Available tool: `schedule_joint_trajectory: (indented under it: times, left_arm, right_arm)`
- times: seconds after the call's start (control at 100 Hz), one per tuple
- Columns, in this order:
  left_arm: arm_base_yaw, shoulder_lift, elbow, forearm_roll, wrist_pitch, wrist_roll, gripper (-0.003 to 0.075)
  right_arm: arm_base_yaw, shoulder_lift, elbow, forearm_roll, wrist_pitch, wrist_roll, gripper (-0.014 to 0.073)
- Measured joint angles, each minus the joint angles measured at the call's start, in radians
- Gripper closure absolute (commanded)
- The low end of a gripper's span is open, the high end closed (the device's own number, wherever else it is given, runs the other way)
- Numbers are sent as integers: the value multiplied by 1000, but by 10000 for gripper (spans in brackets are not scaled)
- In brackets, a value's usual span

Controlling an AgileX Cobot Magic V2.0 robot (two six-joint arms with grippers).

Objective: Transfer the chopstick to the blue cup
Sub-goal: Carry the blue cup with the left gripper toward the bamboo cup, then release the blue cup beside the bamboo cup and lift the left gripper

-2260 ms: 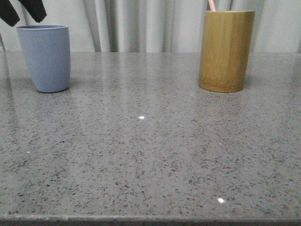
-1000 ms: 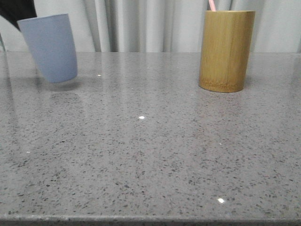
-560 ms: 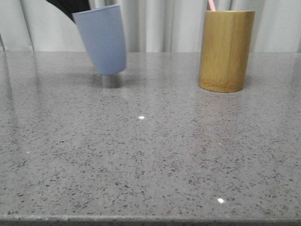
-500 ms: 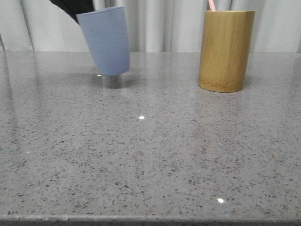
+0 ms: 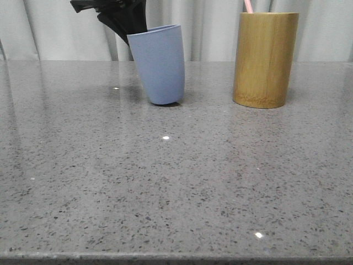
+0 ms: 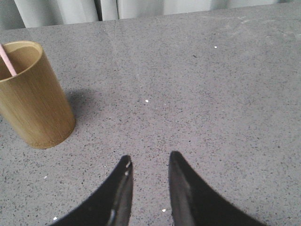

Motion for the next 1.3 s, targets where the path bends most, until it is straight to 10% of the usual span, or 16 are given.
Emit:
schedule_joint_trajectory:
  times: [0.37, 1.3]
  left_arm:
    - [0, 6, 0, 0, 0, 0, 373]
    - [4, -40, -158, -30, 82, 0, 468]
  right_arm:
    - [0, 0, 0, 0, 0, 0, 373]
    - [0, 0, 0, 0, 6, 0, 373]
